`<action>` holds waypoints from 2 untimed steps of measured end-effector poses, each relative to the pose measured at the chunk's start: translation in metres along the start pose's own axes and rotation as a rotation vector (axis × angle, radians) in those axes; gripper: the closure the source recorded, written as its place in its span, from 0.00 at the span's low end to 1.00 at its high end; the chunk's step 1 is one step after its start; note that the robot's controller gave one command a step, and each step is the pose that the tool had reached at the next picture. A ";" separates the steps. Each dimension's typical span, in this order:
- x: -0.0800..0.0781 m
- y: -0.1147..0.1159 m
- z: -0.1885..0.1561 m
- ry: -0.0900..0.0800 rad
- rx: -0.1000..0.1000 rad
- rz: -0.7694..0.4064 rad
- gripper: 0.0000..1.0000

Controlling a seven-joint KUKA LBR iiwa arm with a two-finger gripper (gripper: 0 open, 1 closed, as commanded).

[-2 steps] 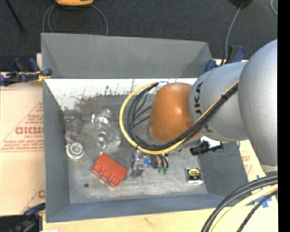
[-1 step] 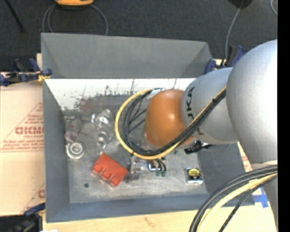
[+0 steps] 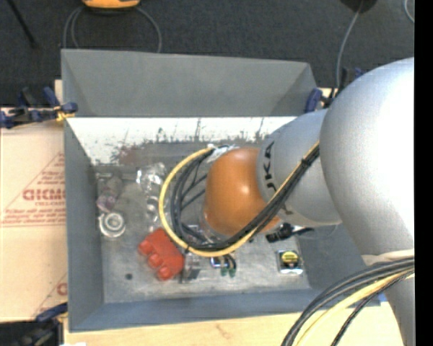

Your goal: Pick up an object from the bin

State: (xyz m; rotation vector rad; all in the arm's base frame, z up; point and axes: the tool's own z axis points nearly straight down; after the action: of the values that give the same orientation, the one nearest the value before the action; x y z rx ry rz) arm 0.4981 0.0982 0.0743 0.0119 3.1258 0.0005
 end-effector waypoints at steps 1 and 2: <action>-0.014 0.047 0.002 0.011 0.001 0.080 1.00; -0.013 0.047 0.002 0.011 0.000 0.084 1.00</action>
Offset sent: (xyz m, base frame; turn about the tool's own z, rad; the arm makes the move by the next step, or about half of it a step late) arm 0.0112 0.0477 -0.0043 0.0834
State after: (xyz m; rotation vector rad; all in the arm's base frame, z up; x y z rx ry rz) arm 0.5120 0.1447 0.0729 0.1437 3.1331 0.0010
